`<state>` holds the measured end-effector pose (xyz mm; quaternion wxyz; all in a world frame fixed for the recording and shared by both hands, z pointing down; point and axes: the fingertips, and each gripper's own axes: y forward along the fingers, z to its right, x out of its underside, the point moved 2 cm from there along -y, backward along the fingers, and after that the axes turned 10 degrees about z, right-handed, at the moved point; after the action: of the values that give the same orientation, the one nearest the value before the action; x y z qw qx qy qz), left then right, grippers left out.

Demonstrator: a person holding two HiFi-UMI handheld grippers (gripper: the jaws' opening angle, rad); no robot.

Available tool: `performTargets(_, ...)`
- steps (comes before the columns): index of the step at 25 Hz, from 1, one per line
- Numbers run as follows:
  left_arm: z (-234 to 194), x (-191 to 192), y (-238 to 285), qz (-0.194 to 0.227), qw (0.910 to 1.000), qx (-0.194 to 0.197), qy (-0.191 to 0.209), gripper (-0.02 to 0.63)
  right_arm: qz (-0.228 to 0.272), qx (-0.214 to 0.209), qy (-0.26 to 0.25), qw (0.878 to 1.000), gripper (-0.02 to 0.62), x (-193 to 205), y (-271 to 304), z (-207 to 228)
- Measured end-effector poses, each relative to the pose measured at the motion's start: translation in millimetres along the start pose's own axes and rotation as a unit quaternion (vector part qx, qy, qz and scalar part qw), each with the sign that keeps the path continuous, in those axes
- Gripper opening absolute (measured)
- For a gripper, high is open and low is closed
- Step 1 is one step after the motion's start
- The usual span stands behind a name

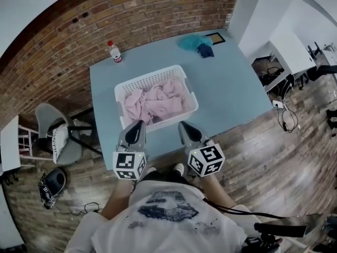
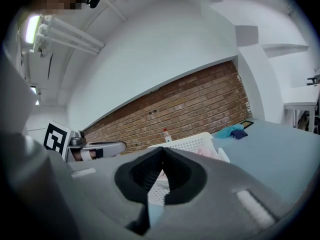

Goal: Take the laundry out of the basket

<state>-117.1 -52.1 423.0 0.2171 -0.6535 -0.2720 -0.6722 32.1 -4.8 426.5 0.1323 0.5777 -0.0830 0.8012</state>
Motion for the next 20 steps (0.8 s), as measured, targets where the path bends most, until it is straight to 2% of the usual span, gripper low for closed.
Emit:
performTargets(11,-30.7,5.0,29.7,0.005,0.9998,-0.006,-0.016,-0.011,-0.018,-0.003,-0.01,1.0,-0.003,2.0,40.1,9.3)
performTargets(20,-64.8,8.7,62.6,0.007,0.9992,0.033,-0.022,-0.009,-0.027,0.011,-0.027,0.999,-0.003,4.4,99.8,3.8)
